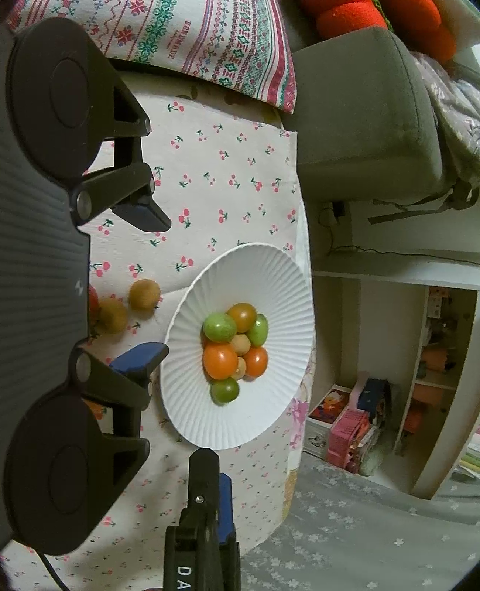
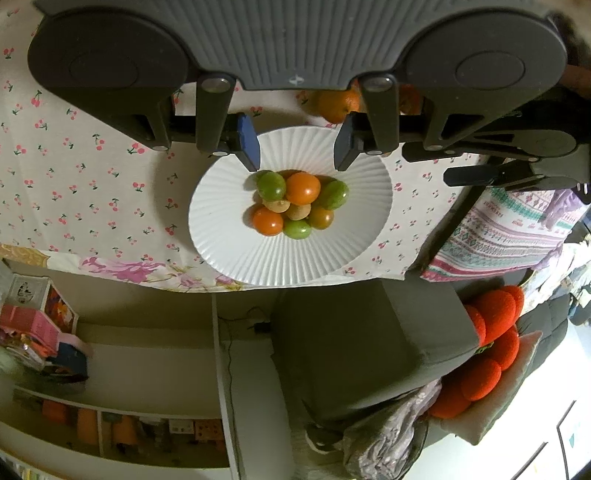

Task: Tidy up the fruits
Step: 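Move both tools back toward the brown kiwis on the cloth, then grasp a brown kiwi with the left tool while the right tool grasps another kiwi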

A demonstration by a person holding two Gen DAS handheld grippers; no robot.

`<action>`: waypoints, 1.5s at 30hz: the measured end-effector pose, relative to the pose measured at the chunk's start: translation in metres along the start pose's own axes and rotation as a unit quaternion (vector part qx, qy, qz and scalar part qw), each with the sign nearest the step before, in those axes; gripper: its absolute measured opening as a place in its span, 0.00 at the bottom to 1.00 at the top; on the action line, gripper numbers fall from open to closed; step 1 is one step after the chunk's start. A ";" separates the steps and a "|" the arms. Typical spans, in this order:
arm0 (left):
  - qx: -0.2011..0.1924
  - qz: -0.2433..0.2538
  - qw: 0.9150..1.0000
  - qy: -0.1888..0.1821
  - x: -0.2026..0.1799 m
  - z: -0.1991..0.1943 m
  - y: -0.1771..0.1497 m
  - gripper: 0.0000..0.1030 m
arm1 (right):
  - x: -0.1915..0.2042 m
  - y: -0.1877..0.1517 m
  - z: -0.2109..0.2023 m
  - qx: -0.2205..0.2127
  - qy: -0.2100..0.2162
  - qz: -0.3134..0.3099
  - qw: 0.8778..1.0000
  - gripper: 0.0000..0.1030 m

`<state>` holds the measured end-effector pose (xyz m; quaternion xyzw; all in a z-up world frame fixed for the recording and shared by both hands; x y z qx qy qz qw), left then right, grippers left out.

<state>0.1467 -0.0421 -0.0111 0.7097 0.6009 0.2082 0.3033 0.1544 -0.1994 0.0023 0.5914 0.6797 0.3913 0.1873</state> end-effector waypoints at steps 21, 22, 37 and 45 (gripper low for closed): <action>0.049 0.041 0.998 0.001 -0.020 0.033 -0.030 0.46 | 0.018 -0.015 0.005 0.034 0.046 0.021 0.998 0.39; 0.049 0.043 0.998 0.001 -0.020 0.033 -0.030 0.40 | 0.019 -0.015 0.005 0.034 0.044 0.020 0.998 0.39; 0.053 -0.001 0.999 -0.006 -0.005 0.030 -0.026 0.13 | 0.026 -0.022 0.013 0.038 0.047 0.023 0.998 0.39; 0.024 -0.087 0.996 -0.007 0.033 -0.001 -0.003 0.13 | 0.040 -0.028 0.024 0.042 0.055 0.025 0.997 0.39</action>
Point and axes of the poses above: each gripper's, at about its wrist camera, not at the fingertips, and z roughly the way its jaws point, x to its left, y to its top, the point moved 7 cm from there along z, roughly the way its jaws point
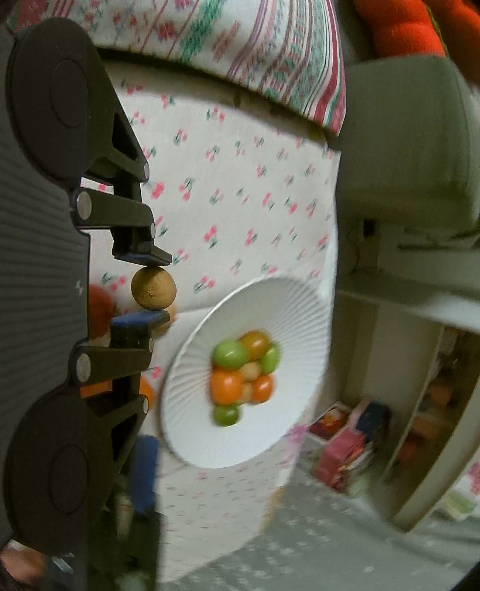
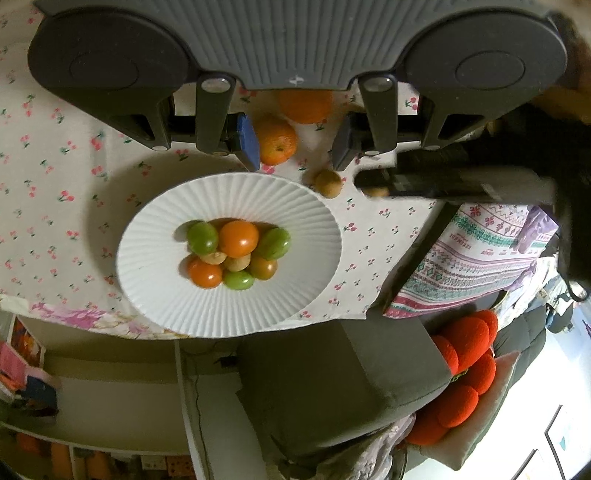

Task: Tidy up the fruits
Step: 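Grasp a brown kiwi with the left tool while the right tool grasps another kiwi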

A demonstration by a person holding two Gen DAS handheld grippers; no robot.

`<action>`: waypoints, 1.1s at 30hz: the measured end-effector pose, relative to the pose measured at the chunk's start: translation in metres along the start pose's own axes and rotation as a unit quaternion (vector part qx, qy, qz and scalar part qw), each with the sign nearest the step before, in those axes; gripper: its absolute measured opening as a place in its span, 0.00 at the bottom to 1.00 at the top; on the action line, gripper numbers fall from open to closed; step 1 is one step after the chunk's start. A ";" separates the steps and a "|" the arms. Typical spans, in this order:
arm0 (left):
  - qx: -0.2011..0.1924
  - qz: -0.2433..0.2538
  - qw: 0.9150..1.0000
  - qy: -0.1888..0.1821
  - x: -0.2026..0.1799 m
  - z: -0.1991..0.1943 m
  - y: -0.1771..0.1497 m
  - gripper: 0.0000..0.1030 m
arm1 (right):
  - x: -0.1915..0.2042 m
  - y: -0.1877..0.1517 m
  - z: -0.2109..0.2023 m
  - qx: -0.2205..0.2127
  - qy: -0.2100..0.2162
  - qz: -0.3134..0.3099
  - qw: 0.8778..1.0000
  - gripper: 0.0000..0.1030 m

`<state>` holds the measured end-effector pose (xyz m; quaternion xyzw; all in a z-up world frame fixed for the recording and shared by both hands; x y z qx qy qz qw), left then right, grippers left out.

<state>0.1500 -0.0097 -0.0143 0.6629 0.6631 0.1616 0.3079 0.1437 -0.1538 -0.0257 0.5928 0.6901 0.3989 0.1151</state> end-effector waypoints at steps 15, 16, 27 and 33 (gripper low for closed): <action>-0.028 -0.068 0.997 0.012 0.033 -0.018 0.019 0.13 | 0.032 0.006 0.049 0.005 -0.004 0.018 1.000 0.38; -0.029 -0.068 0.997 0.011 0.033 -0.019 0.019 0.13 | 0.032 0.005 0.053 0.006 -0.011 0.017 1.000 0.38; -0.033 -0.050 0.998 0.011 0.027 -0.019 0.018 0.13 | 0.036 0.003 0.068 -0.003 -0.040 -0.028 0.999 0.20; -0.035 -0.046 0.998 0.015 0.027 -0.019 0.018 0.13 | 0.037 0.002 0.062 -0.001 -0.032 -0.031 0.999 0.20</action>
Point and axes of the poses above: each gripper's, at about its wrist camera, not at the fingertips, and z roughly the way its jaws point, x to its left, y to its top, the point moved 7 cm from there along z, roughly the way its jaws point
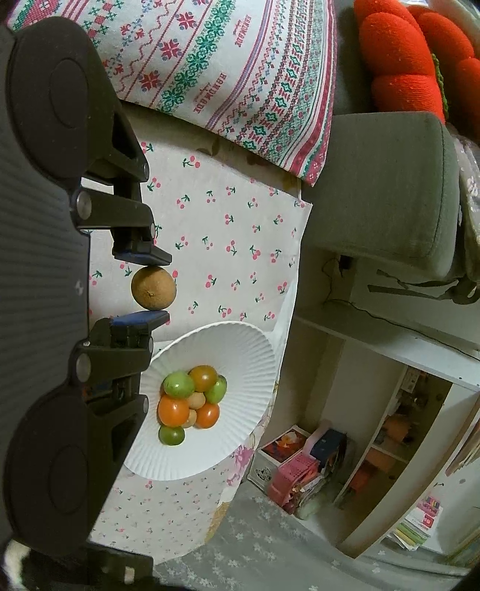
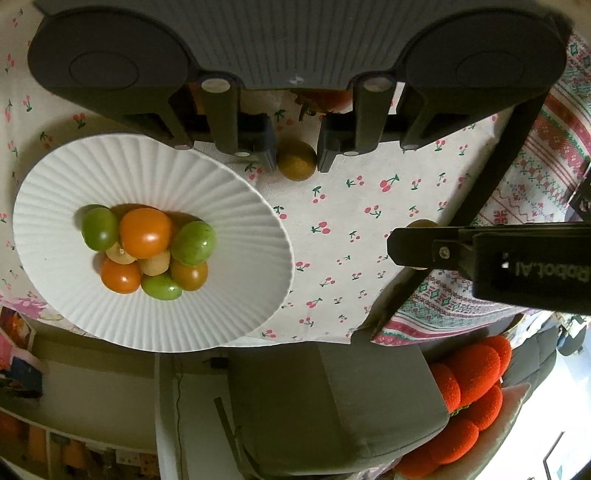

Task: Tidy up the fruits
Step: 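Grasp a brown kiwi with the left tool while the right tool grasps another kiwi, then carry both kiwis with both tools and lower them onto the plate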

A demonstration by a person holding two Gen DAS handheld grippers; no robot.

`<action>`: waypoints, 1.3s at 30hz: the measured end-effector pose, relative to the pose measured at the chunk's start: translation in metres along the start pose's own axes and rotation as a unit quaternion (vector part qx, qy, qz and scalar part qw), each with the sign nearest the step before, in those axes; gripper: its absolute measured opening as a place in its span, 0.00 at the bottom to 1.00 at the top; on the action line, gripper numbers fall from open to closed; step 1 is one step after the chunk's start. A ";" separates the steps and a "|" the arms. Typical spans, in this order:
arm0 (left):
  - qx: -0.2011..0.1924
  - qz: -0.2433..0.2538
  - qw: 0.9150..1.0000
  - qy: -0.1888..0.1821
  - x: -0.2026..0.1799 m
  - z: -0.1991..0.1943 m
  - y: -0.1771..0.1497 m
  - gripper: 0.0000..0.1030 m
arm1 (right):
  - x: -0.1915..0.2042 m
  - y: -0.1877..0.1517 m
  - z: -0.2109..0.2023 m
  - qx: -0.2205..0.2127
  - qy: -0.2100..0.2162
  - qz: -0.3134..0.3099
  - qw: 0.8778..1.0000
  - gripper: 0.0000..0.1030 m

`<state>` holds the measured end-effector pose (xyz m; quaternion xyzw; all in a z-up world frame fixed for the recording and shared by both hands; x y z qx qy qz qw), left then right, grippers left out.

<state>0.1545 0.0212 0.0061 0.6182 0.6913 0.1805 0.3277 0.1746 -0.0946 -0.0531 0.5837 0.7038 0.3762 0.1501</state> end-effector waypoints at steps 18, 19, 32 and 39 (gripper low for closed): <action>-0.021 0.041 0.999 0.022 -0.011 -0.004 0.004 0.13 | 0.014 0.014 -0.044 -0.001 0.085 0.028 0.996 0.20; -0.023 0.042 0.999 0.022 -0.011 -0.005 0.004 0.13 | 0.014 0.016 -0.047 -0.002 0.089 0.030 0.996 0.20; -0.034 0.076 0.996 0.023 -0.028 -0.007 0.002 0.13 | -0.002 0.026 -0.079 -0.013 0.114 0.047 0.992 0.20; -0.039 0.079 0.996 0.008 -0.037 -0.006 0.004 0.13 | -0.025 0.040 -0.094 -0.033 0.110 0.068 0.991 0.20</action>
Point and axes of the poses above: each gripper's, at about its wrist camera, not at the fingertips, and z roughly the way its jaws point, x to its left, y to its top, the point moved 7 cm from there along z, roughly the way its jaws point
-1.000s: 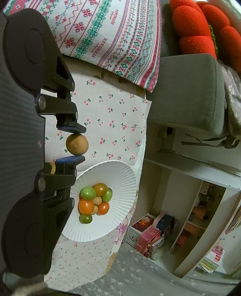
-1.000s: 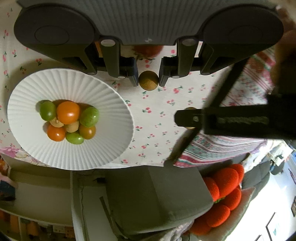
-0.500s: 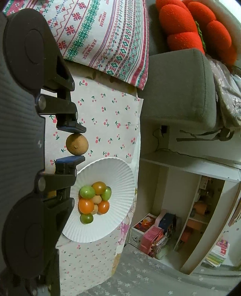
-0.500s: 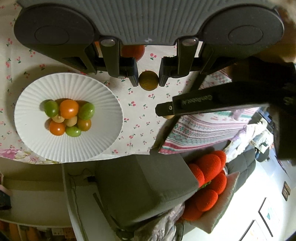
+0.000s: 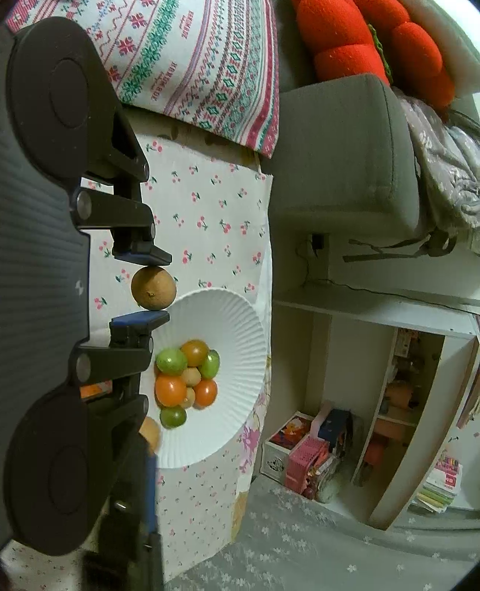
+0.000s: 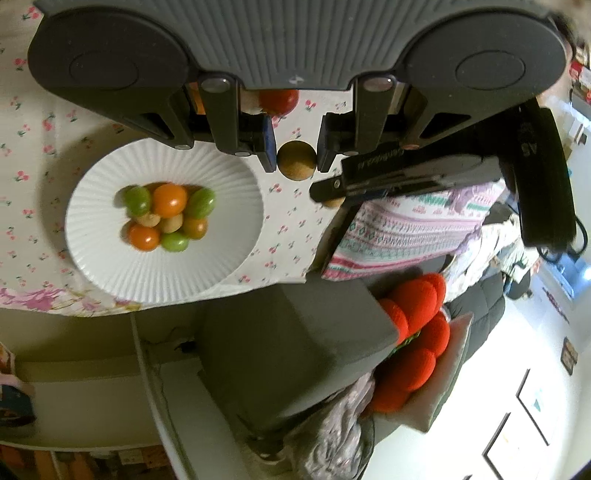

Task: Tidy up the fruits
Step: 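Carry both kiwis with both tools and lower them onto the plate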

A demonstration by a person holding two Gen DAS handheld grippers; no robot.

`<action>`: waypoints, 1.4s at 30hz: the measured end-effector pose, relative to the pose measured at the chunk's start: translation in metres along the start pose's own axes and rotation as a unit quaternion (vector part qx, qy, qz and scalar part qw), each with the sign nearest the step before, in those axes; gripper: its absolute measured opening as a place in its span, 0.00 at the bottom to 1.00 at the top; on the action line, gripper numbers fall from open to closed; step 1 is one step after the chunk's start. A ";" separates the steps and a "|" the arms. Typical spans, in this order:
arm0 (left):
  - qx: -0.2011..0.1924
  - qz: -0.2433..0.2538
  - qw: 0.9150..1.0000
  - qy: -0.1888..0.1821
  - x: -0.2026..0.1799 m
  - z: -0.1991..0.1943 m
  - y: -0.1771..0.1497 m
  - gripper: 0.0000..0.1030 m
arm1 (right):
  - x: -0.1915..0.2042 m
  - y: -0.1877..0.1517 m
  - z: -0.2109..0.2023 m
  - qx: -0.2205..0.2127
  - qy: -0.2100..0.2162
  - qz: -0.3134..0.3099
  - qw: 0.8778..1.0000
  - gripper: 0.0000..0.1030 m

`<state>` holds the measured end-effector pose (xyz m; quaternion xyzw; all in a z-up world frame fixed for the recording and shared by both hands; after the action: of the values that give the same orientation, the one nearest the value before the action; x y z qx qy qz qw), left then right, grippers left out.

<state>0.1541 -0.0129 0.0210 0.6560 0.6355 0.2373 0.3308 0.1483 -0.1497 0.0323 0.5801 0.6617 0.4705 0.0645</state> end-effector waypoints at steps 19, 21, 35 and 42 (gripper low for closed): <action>-0.002 0.053 0.997 -0.064 -0.064 0.038 -0.007 0.13 | -0.075 0.024 -0.010 0.000 -0.080 0.058 0.995 0.20; -0.007 0.066 0.996 -0.066 -0.073 0.042 -0.007 0.13 | -0.080 0.023 -0.009 0.004 -0.090 0.056 0.994 0.20; 0.010 0.115 0.992 -0.057 -0.087 0.075 -0.019 0.13 | -0.095 0.014 0.013 0.036 -0.119 0.048 0.991 0.20; 0.012 0.127 0.990 -0.060 -0.095 0.079 -0.020 0.13 | -0.110 0.017 0.018 0.032 -0.147 0.049 0.987 0.21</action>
<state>0.1910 -0.1178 -0.0359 0.7482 0.5292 0.2295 0.3278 0.2064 -0.2323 -0.0166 0.6763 0.6307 0.3615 0.1190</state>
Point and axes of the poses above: each gripper's, at about its wrist camera, not at the fingertips, and z roughly the way its jaws point, x to its left, y to its top, the point moved 7 cm from there along z, roughly the way its jaws point
